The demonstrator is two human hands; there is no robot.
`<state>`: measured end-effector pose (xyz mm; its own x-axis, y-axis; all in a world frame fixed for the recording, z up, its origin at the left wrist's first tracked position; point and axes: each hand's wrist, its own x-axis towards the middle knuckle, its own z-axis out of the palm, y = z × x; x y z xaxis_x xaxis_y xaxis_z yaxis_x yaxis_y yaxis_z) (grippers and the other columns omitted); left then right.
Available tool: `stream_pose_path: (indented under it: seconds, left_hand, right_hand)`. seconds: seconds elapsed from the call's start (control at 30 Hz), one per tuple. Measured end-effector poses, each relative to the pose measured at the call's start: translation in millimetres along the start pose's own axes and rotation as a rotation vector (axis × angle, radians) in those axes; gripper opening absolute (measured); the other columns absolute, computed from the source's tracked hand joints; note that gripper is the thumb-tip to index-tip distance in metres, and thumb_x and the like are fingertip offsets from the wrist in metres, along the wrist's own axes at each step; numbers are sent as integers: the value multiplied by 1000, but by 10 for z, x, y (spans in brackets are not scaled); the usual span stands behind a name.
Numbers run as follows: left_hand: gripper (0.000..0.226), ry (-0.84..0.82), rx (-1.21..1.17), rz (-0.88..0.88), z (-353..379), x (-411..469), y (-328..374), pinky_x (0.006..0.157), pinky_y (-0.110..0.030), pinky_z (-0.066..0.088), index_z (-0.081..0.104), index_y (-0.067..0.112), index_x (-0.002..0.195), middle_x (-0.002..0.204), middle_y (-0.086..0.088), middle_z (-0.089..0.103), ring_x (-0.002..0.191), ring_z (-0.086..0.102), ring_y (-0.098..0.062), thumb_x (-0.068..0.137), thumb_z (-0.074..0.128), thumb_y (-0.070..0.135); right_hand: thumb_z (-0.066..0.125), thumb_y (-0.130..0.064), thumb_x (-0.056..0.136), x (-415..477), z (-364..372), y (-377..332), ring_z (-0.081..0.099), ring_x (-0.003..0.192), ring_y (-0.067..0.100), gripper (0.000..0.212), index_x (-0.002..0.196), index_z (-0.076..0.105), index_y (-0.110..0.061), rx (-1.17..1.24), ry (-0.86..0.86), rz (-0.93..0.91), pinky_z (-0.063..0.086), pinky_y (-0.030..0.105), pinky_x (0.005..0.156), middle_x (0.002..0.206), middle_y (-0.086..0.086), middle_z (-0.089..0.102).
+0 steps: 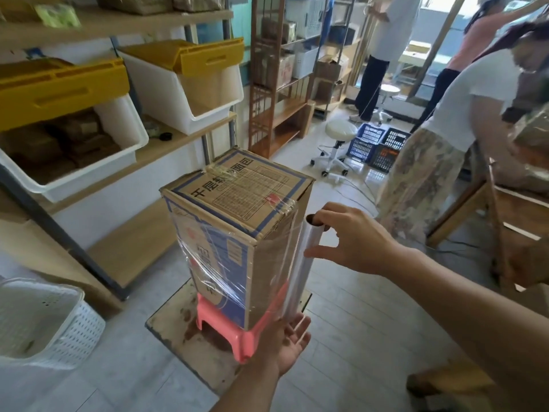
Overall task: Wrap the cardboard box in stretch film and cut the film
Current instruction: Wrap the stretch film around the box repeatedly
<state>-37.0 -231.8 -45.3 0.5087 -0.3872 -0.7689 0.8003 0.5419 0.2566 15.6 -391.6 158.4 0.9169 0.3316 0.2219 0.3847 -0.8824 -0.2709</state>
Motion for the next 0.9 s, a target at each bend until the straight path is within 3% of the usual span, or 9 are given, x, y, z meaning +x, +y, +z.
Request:
stream_pose_path:
  seconds: [0.13, 0.27, 0.43, 0.53, 0.7, 0.8, 0.87, 0.9]
  left_hand:
    - [19, -41, 34, -30, 29, 75, -19, 93, -46, 43, 55, -3, 87, 95, -17, 58, 103, 60, -34, 90, 37, -8]
    - [19, -72, 72, -66, 81, 125, -40, 88, -45, 44, 55, 1, 86, 98, -16, 57, 99, 60, -32, 87, 39, -8]
    - [17, -89, 38, -67, 161, 205, -31, 81, -43, 47, 55, -2, 98, 110, -16, 59, 101, 60, -31, 90, 41, -6]
    - [18, -99, 22, -71, 130, 191, 5, 81, -42, 47, 59, -3, 95, 111, -16, 60, 106, 60, -31, 89, 42, -5]
    - [26, -80, 30, -21, 84, 247, 56, 82, -41, 45, 68, 12, 107, 110, -13, 62, 113, 61, -32, 92, 47, 12]
    - [53, -108, 98, -23, 78, 254, 84, 78, -39, 49, 61, 15, 129, 124, -12, 63, 112, 65, -30, 76, 57, 14]
    - [66, -136, 125, -36, 73, 229, 104, 76, -40, 51, 57, 24, 134, 124, -10, 64, 107, 69, -28, 68, 64, 19]
    - [62, -137, 139, -40, 69, 205, 115, 77, -42, 51, 58, 27, 131, 125, -10, 64, 105, 70, -28, 70, 64, 24]
  right_hand:
    - [70, -41, 88, 8, -142, 75, 58, 85, 9, 40, 122, 65, -20, -6, -54, -15, 55, 32, 78, 109, -8, 59]
    - [67, -26, 92, 17, -234, 182, 57, 98, 7, 36, 127, 61, -20, 13, -112, 13, 53, 26, 86, 119, -9, 56]
    - [66, -22, 91, 44, -243, 276, 60, 95, 8, 33, 124, 63, -16, 29, -112, 33, 56, 27, 79, 118, -8, 57]
    - [66, -23, 91, 59, -211, 251, 60, 96, 9, 31, 121, 63, -17, 32, -106, 22, 56, 27, 79, 118, -9, 57]
    - [69, -27, 88, 55, -117, 167, 60, 94, 8, 25, 111, 64, -18, 127, -87, 21, 57, 29, 75, 110, -9, 59]
    - [83, -36, 73, 6, 73, 58, 63, 93, 11, 47, 103, 49, -23, 342, 66, 188, 59, 33, 73, 107, -13, 58]
    - [89, -24, 66, -26, 253, -45, 66, 88, 15, 71, 115, 39, -26, 524, 209, 270, 61, 36, 70, 108, -10, 58]
    - [90, -18, 66, -33, 333, -91, 68, 85, 16, 81, 124, 35, -30, 594, 272, 283, 61, 34, 68, 104, -7, 61]
